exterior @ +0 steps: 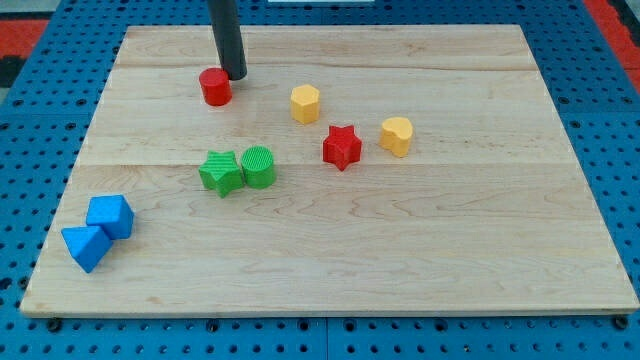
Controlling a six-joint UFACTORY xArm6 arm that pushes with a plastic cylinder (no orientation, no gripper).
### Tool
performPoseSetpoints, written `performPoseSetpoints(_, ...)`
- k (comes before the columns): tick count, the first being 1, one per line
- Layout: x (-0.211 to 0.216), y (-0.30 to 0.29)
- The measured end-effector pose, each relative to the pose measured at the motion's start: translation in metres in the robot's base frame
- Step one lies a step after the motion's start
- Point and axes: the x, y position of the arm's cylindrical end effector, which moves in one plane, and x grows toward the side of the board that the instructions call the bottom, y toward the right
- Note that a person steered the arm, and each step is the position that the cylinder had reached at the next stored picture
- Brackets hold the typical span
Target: Push the red circle to the center left
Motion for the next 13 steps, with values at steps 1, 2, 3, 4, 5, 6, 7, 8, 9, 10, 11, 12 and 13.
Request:
performPoseSetpoints(1, 0.000, -0.011)
performPoseSetpoints(2, 0.002, -0.024)
performPoseSetpoints(3, 0.020, -0.028)
performPoseSetpoints(4, 0.038, -0.040)
performPoseSetpoints(5, 0.045, -0.055)
performPoseSetpoints(6, 0.045, -0.060)
performPoseSetpoints(7, 0.045, -0.063)
performPoseSetpoints(8, 0.045, -0.063)
performPoseSetpoints(9, 0.008, -0.040)
performPoseSetpoints(10, 0.031, -0.025)
performPoseSetpoints(11, 0.073, -0.069)
performPoseSetpoints(12, 0.085, -0.094)
performPoseSetpoints(13, 0.085, -0.099)
